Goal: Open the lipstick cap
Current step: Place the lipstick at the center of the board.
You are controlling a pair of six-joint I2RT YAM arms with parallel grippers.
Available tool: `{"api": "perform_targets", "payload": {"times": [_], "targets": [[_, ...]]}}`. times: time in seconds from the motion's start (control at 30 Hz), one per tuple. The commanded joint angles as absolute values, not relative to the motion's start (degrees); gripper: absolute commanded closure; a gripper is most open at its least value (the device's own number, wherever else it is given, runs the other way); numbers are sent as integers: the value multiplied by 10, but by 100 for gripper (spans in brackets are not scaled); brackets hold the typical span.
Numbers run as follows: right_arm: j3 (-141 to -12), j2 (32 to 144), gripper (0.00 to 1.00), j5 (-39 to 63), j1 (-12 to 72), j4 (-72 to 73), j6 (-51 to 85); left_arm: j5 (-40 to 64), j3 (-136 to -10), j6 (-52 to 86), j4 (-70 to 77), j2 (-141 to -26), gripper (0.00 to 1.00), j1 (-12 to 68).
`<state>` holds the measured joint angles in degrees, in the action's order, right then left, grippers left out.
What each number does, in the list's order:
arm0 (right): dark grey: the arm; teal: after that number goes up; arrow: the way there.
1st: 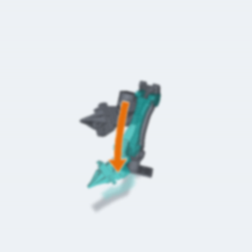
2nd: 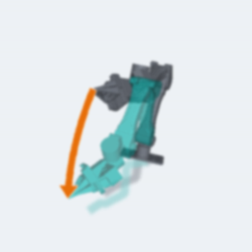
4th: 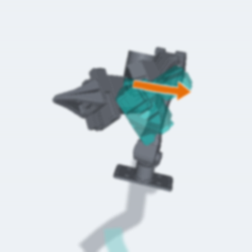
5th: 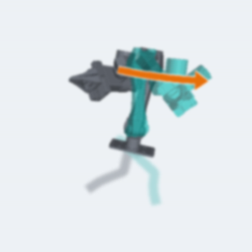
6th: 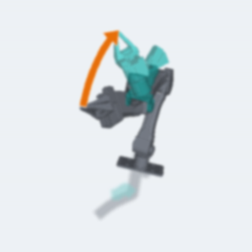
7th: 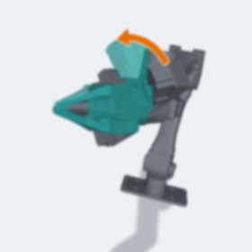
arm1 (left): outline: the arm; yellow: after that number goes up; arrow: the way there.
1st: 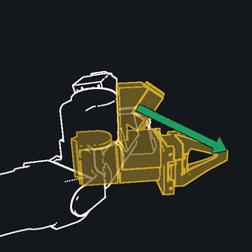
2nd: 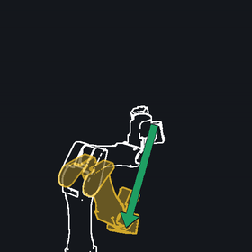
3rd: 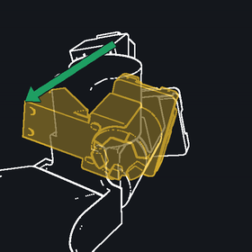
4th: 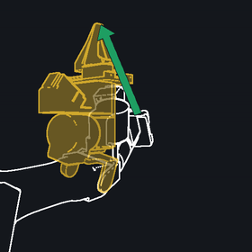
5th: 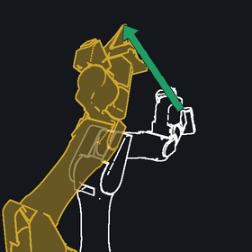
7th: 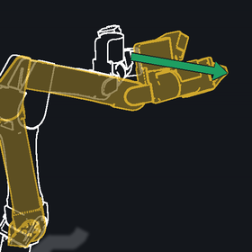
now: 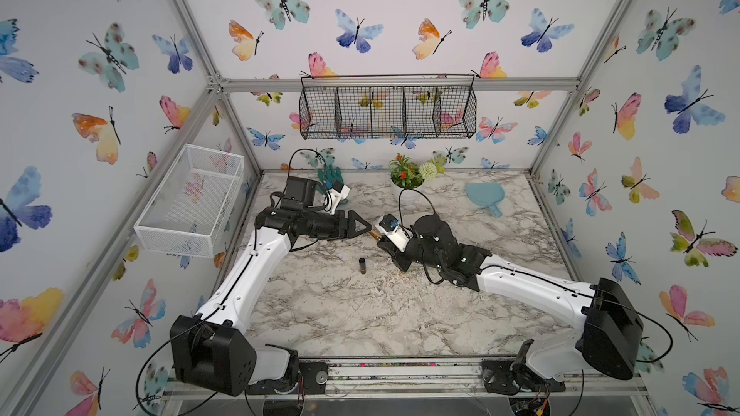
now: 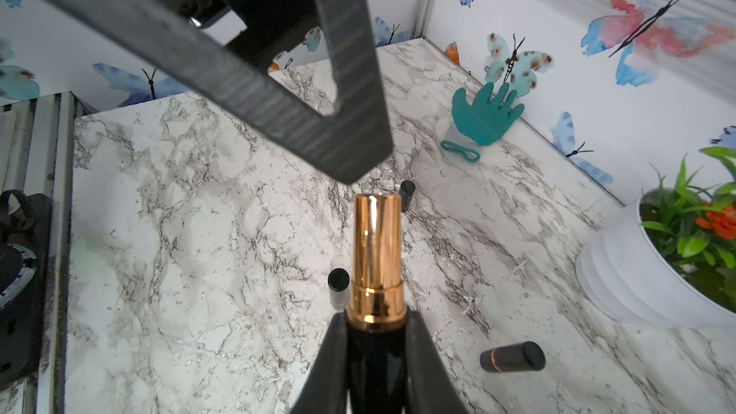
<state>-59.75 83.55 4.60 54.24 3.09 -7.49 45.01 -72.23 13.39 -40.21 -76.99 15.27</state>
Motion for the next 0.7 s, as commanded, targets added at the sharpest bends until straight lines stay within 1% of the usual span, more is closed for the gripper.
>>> {"api": "perform_targets", "payload": {"times": [0.0, 0.17, 0.37, 0.47, 0.53, 0.67], "targets": [[-618, 850, 98, 55, 548, 49, -68, 465, -735, 120, -407, -778, 30, 165], [-631, 861, 98, 57, 552, 48, -71, 463, -726, 118, -399, -790, 34, 172], [-640, 872, 98, 53, 554, 44, -78, 459, -724, 121, -390, -797, 43, 175], [-642, 876, 98, 53, 554, 42, -78, 460, -725, 120, -390, -799, 50, 175], [-642, 878, 98, 53, 555, 41, -78, 460, -724, 120, -390, -799, 56, 175], [-644, 883, 98, 53, 555, 40, -79, 462, -722, 119, -390, -800, 65, 175]]}}
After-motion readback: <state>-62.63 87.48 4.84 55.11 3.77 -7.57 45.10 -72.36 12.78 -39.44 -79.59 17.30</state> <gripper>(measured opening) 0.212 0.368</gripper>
